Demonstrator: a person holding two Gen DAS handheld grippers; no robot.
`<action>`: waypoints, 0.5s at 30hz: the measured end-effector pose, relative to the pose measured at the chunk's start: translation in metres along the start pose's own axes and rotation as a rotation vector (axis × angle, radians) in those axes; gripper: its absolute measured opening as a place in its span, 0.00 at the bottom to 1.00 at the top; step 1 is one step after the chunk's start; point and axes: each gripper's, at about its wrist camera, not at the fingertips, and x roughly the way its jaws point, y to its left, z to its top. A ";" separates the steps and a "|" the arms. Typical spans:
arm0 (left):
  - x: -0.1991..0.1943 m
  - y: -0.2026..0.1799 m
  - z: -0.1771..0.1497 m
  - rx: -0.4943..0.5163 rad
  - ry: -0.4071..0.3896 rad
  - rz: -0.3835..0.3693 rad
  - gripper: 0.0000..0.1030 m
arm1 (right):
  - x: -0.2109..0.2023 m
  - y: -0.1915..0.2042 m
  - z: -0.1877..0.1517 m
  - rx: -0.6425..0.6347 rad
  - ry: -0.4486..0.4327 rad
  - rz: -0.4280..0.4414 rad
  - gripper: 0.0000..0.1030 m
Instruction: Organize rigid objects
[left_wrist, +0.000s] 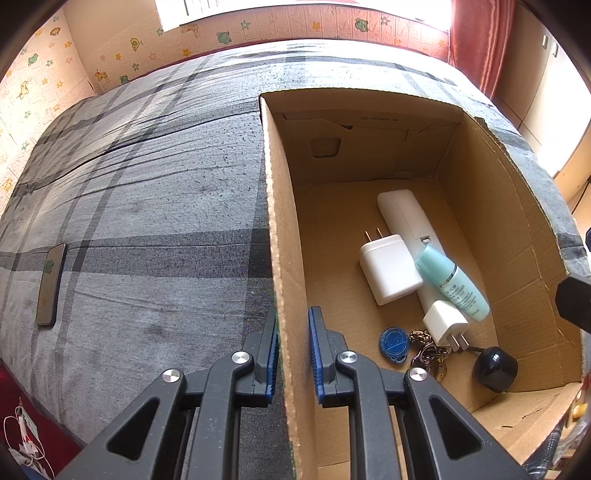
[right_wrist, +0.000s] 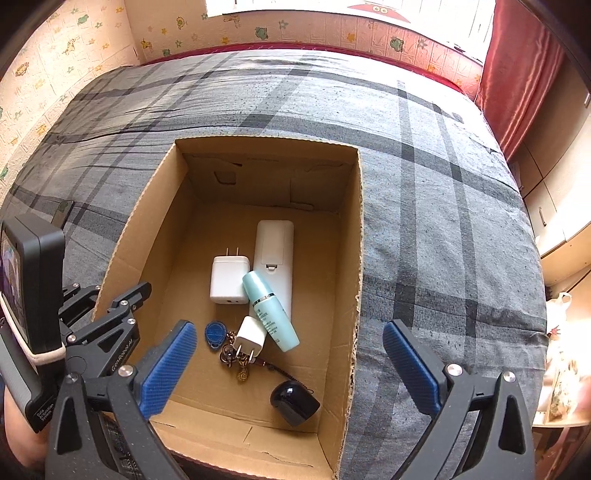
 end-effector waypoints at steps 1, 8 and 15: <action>-0.003 -0.001 0.000 0.003 -0.007 0.013 0.17 | -0.002 -0.002 -0.001 0.004 -0.001 0.006 1.00; -0.038 0.002 0.002 -0.024 -0.076 0.040 0.55 | -0.015 -0.012 -0.012 0.035 -0.018 0.025 1.00; -0.079 -0.009 -0.006 -0.014 -0.136 0.014 0.86 | -0.039 -0.016 -0.022 0.041 -0.062 0.034 1.00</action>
